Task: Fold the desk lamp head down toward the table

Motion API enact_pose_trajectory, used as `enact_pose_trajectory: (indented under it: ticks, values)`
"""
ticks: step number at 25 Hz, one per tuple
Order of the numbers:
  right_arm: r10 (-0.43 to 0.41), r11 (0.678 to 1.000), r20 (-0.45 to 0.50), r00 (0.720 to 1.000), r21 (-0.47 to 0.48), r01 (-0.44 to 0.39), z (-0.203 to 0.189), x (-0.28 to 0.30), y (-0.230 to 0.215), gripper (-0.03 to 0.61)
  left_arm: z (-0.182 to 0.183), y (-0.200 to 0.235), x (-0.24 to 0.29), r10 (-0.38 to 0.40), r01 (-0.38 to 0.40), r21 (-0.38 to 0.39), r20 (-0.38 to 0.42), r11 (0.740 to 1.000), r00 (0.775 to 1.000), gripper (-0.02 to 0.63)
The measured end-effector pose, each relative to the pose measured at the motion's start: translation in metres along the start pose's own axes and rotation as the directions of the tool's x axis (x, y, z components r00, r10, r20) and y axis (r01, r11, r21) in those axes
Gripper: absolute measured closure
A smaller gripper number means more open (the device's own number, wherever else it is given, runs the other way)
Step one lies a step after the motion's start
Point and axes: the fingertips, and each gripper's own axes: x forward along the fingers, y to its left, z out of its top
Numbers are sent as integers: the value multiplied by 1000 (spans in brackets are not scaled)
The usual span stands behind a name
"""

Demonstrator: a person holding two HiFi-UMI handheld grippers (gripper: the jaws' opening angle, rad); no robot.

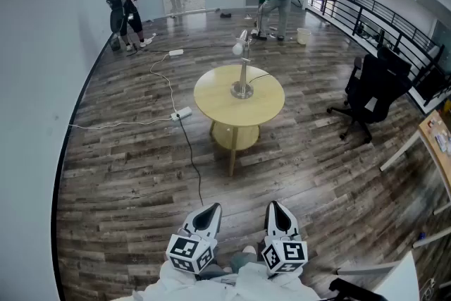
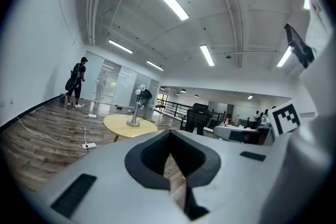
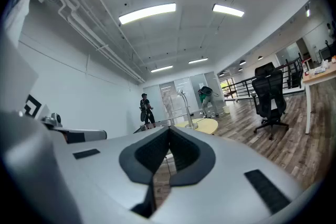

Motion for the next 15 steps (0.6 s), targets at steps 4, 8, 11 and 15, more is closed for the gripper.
enact_pose_trajectory:
  ticks: [4, 8, 11, 15]
  values:
    - [-1, 1000, 13, 1000, -5, 1, 3, 25, -5, 566, 1, 13, 20, -7, 7, 6, -1, 1000, 1000, 617]
    - [10, 1000, 10, 1000, 5, -10, 2, 54, -18, 566, 0, 21, 46, 2, -2, -1, -6, 1000, 1000, 617]
    - [28, 1000, 3, 1000, 13, -28, 6, 81, -31, 566, 2, 28, 71, 13, -13, -4, -16, 1000, 1000, 617]
    - [66, 998, 2, 998, 14, -66, 19, 118, -47, 566, 17, 38, 112, 33, -33, 2, -13, 999, 999, 617]
